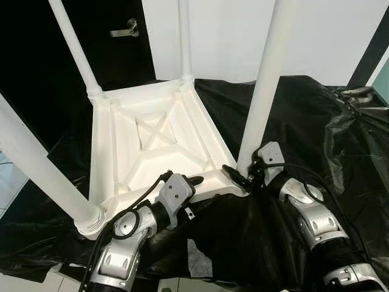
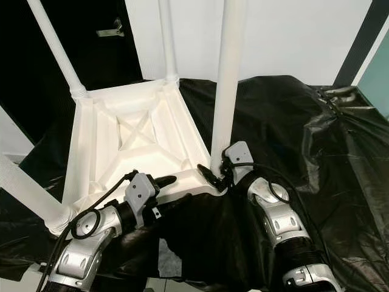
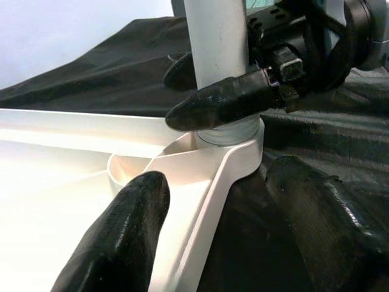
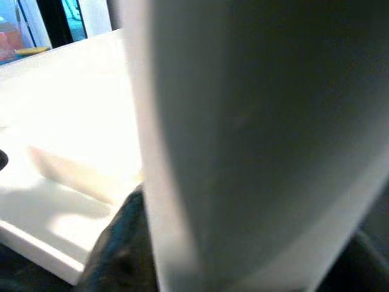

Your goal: Building children table

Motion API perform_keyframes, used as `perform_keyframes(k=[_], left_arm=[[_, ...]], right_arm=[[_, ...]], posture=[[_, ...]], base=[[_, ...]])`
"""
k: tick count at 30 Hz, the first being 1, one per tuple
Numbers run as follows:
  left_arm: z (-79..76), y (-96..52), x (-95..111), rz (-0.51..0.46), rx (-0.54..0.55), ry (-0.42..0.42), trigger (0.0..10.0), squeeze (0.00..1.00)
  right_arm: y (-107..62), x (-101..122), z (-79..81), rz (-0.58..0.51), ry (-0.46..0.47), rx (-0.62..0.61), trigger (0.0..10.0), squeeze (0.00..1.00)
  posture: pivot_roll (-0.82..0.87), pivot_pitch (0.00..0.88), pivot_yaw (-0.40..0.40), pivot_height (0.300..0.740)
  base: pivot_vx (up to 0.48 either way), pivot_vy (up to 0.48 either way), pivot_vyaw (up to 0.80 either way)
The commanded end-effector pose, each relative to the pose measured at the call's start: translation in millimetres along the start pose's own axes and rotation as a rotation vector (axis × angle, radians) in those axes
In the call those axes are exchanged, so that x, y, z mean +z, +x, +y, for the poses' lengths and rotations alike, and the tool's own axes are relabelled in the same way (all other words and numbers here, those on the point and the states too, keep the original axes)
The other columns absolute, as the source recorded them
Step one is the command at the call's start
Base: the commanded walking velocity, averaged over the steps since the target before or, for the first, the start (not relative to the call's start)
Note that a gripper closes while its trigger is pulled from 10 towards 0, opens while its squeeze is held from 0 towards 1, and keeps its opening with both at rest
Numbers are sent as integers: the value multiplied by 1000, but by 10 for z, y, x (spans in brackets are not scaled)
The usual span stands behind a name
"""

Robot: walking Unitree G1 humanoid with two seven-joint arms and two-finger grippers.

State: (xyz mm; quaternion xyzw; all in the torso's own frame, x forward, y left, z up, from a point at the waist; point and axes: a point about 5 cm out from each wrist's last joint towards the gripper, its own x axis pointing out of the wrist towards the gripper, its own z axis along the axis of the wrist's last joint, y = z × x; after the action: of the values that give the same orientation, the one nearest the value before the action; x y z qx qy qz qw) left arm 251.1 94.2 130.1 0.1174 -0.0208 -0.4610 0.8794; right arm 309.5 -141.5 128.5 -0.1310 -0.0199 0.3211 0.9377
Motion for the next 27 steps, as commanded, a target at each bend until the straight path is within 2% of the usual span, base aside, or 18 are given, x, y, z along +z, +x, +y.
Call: perform_keyframes(k=[1,7,8,9,10,12,13,14,15,16,17,18,20,21,22,23,27], left_arm=[[28,-23,-11,13,78,-2,10000,0],[7,-7,-1,8,69,-6,10000,0],[6,-5,0,8,68,-5,10000,0],[6,-5,0,8,68,-5,10000,0],[15,-1,4,5,70,-6,10000,0],[35,-4,-9,7,81,-16,10000,0],[35,-4,-9,7,81,-16,10000,0],[18,8,-6,10,74,2,10000,0],[18,8,-6,10,74,2,10000,0],[13,2,-7,-4,81,-35,10000,0],[-16,23,-17,11,70,-3,10000,0],[-16,23,-17,11,70,-3,10000,0],[-47,29,-11,-8,52,-17,10000,0],[-47,29,-11,-8,52,-17,10000,0],[-49,68,-16,-8,51,-35,10000,0],[-46,76,-14,-10,46,-31,10000,0],[-11,107,5,-10,55,-21,10000,0]], right_arm=[[-40,-98,-9,47,-5,-16,0,0],[-90,-121,-25,39,30,-84,0,0],[-104,-127,-29,41,35,-109,2706,0],[-104,-127,-29,41,35,-109,2706,0],[-122,-132,-24,42,49,-156,10000,0],[-146,-121,14,40,59,-243,10000,0],[-146,-121,14,40,59,-243,10000,0],[-167,-121,30,37,90,-301,10000,0],[-167,-121,30,37,90,-301,10000,0],[-175,-118,53,43,109,-371,10000,0],[-201,-119,79,45,131,-449,10000,0],[-201,-119,79,45,131,-449,10000,0],[-223,-135,139,66,145,-584,10000,0],[-223,-135,139,66,145,-584,10000,0],[-242,-146,216,80,170,-720,10000,0],[-243,-150,252,90,180,-771,10000,0],[-174,-121,335,71,222,-691,10000,0]], posture=[[116,0,30,740],[108,0,29,740],[108,0,29,740],[108,0,29,740],[95,0,25,740],[92,0,40,740],[92,0,40,740],[80,0,13,740],[80,0,13,740],[69,0,45,740],[65,0,16,740],[65,0,16,740],[56,0,39,740],[56,0,39,740],[55,0,25,740],[52,0,36,740],[44,0,34,740]], base=[[0,0,0],[0,0,0],[0,0,0],[0,0,0],[0,0,0],[0,0,0],[0,0,0],[0,0,0],[0,0,0],[0,0,0],[0,0,0],[0,0,0],[0,0,0],[0,0,0],[0,0,0],[0,0,0],[0,0,0]])
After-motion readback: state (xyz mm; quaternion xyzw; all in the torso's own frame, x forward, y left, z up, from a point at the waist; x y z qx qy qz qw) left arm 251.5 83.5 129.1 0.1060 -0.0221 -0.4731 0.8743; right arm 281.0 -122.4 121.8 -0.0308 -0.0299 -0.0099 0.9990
